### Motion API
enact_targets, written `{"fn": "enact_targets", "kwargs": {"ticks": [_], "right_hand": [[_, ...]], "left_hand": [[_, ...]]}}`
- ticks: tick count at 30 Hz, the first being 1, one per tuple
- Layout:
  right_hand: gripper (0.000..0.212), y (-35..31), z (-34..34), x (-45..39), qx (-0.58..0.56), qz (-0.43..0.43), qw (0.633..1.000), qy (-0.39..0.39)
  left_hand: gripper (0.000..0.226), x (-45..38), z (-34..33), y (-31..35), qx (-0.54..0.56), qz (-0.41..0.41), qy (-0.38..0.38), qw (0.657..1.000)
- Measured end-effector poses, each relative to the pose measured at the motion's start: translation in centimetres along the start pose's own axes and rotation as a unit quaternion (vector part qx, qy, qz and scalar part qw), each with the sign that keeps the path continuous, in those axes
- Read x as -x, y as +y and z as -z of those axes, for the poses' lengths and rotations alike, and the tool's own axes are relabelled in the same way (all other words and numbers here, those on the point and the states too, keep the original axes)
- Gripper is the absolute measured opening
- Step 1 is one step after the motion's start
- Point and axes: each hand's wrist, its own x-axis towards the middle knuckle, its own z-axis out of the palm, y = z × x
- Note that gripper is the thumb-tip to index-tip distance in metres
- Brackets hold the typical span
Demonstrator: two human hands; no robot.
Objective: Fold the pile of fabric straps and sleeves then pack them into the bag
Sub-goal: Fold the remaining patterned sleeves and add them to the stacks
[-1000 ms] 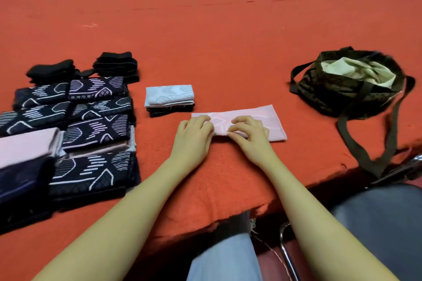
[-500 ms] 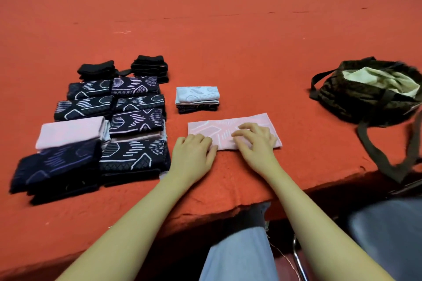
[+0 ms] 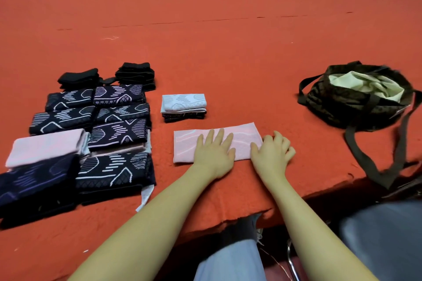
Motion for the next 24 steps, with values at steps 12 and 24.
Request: {"fn": "enact_targets", "kwargs": {"ticks": [12,24], "right_hand": [[0.007,-0.7,0.4,0.4,-0.228,0.149,0.953,0.135],[0.015,-5.2,-1.3,0.8,-0.154,0.337,0.927,-0.058]], "left_hand": [[0.054,-1.2,0.4,-1.4,-0.034,-0.041,-0.025,0.998],[0.06,2.7,1.3,-5.5,-0.065,0.195,0.08,0.975]]}}
